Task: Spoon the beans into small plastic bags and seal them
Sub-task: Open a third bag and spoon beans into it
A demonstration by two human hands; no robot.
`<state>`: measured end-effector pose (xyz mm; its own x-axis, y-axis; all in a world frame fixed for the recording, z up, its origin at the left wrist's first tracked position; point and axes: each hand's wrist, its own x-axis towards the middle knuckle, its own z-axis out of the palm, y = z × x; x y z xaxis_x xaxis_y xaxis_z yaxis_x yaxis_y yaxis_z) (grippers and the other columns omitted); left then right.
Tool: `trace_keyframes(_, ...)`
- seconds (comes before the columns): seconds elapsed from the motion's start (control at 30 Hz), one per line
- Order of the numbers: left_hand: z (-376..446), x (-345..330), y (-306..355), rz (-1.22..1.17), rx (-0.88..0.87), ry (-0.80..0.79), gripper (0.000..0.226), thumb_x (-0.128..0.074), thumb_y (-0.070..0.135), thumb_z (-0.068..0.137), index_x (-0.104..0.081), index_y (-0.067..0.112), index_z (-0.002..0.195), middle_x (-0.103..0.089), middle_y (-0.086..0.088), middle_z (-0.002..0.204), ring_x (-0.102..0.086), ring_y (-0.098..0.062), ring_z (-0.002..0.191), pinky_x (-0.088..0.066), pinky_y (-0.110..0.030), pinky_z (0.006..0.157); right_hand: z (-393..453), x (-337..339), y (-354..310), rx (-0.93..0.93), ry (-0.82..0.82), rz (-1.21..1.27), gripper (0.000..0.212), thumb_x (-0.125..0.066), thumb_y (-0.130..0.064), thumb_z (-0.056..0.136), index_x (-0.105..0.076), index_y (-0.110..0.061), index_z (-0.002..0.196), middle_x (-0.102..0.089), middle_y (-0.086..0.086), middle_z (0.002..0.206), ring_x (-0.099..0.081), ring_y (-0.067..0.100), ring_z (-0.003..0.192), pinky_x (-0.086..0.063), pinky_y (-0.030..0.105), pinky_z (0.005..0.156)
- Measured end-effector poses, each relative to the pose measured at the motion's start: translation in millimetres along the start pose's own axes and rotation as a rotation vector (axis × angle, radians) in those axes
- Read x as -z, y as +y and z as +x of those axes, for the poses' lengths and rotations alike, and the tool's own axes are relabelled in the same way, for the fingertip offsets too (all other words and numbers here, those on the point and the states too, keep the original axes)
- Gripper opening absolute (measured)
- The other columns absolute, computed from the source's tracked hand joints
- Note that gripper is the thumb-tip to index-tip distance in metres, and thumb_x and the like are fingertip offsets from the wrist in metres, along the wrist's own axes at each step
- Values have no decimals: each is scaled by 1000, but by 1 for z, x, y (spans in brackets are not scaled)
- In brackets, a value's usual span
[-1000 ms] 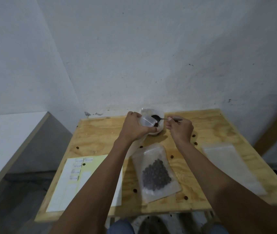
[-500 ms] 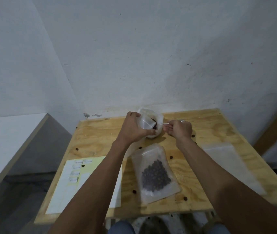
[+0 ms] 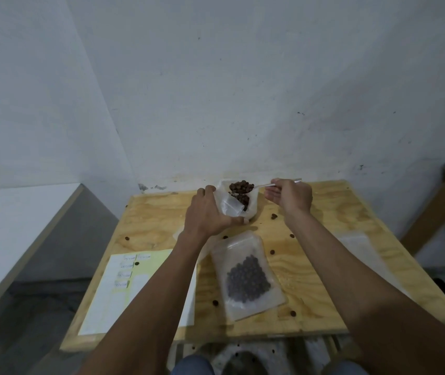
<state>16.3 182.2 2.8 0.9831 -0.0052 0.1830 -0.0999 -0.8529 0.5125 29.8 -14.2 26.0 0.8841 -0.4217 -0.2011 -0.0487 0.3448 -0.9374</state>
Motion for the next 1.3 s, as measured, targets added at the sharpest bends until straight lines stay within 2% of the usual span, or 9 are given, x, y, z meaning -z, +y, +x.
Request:
trace_keyframes(0.27,-2,-1,5,-72,2,30,118,-73,84,48,-45,10,135,-50,-1,123,-51,-19,110,-47,-33,78,-14,-3,7,203,-247,-304,13,-69,-7,94,-74,4,95,-75,18,77,-74,27,66,-64,34,65)
trace_keyframes(0.37,-1,-2,2,-73,0,38,119,-66,88,45,-46,10,132,-51,-1,120,-51,-19,110,-44,-30,77,-15,-5,7,313,-145,-261,9,-69,-10,94,-75,-6,88,-76,14,75,-75,25,66,-63,32,65)
trace_keyframes(0.47,3,-2,1,-115,19,34,114,-81,76,55,-44,8,138,-50,-5,125,-51,-22,114,-49,-34,87,-2,-6,16,352,23,-292,17,-69,-13,94,-73,-20,79,-76,7,73,-76,22,67,-64,36,69)
trace_keyframes(0.57,8,0,7,-147,35,1,111,-85,71,57,-43,9,139,-49,-8,129,-53,-24,117,-50,-35,91,9,-5,30,306,22,-382,11,-69,-11,95,-79,-10,91,-78,9,82,-76,22,75,-64,42,78)
trace_keyframes(0.8,24,-6,20,-141,94,-137,94,-88,62,61,-53,8,129,-55,-2,118,-52,-16,98,-41,-26,66,8,5,54,342,16,-488,14,-69,-8,95,-80,-7,102,-77,3,83,-74,16,70,-64,37,74)
trace_keyframes(0.97,33,-10,25,-221,101,-48,93,-91,57,60,-56,3,127,-58,-3,118,-56,-16,98,-39,-23,64,14,8,50,221,58,-464,14,-66,-10,93,-78,-5,87,-72,-1,68,-70,14,61,-58,23,57)
trace_keyframes(1.1,37,-12,32,-247,80,-33,104,-90,59,60,-49,4,138,-51,-5,134,-53,-20,120,-40,-26,83,18,6,49,92,-12,-410,16,-72,-14,89,-76,-2,80,-73,6,68,-72,24,65,-61,37,63)
trace_keyframes(1.2,35,-10,29,-205,44,-53,108,-89,63,58,-48,5,139,-51,-5,133,-53,-19,118,-40,-26,85,18,7,49,-2,25,-287,13,-70,-9,87,-74,-3,77,-74,12,71,-73,29,68,-62,41,69)
trace_keyframes(1.3,28,-8,19,-161,19,-68,109,-90,63,58,-46,6,139,-50,-5,133,-49,-13,107,-39,-24,83,18,9,47,-88,46,-113,10,-66,-2,90,-74,4,90,-75,15,72,-71,25,62,-63,33,65)
